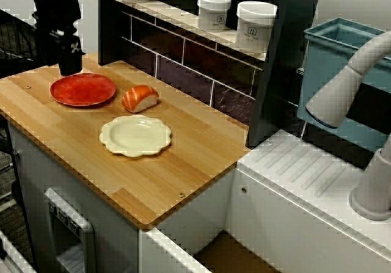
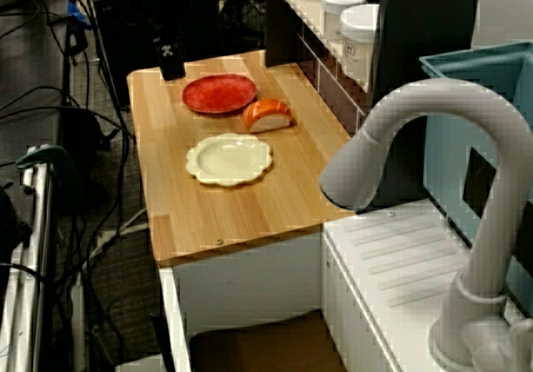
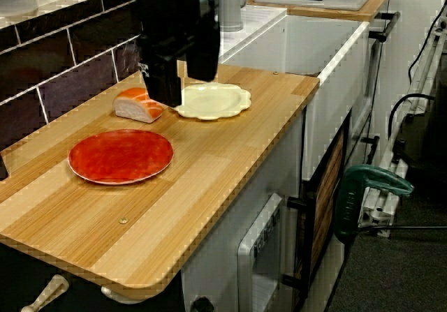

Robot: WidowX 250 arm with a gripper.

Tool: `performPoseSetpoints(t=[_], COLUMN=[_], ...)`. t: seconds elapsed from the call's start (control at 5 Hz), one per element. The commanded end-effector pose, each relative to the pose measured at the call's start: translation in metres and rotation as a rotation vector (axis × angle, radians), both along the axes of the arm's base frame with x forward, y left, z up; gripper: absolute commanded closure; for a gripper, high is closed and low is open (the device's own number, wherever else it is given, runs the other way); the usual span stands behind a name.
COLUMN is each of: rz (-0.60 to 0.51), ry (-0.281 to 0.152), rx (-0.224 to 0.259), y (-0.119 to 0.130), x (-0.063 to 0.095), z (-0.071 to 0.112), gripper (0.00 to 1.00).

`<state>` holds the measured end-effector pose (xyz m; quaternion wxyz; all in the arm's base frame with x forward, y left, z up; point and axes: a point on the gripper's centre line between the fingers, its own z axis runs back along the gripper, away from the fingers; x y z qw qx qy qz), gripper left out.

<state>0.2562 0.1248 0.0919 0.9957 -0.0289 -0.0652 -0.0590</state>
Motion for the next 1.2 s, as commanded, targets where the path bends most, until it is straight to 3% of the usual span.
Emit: performPoseSetpoints(t=[0.0,0.2,0.4,1.0], rz=[-0.053,0.039,0.052,0.08], ry=[-0.006,0.005,0.018,0.02], rx=[0.08,0.104,0.125,0.112], y=[-0.01,-0.012,-0.013,-0.015], x=[0.011,0.02,0.03,0.038], z=[-0.025,-0.038,-0.046,-0.046], gripper=[0.0,0.0,0.0,0.0])
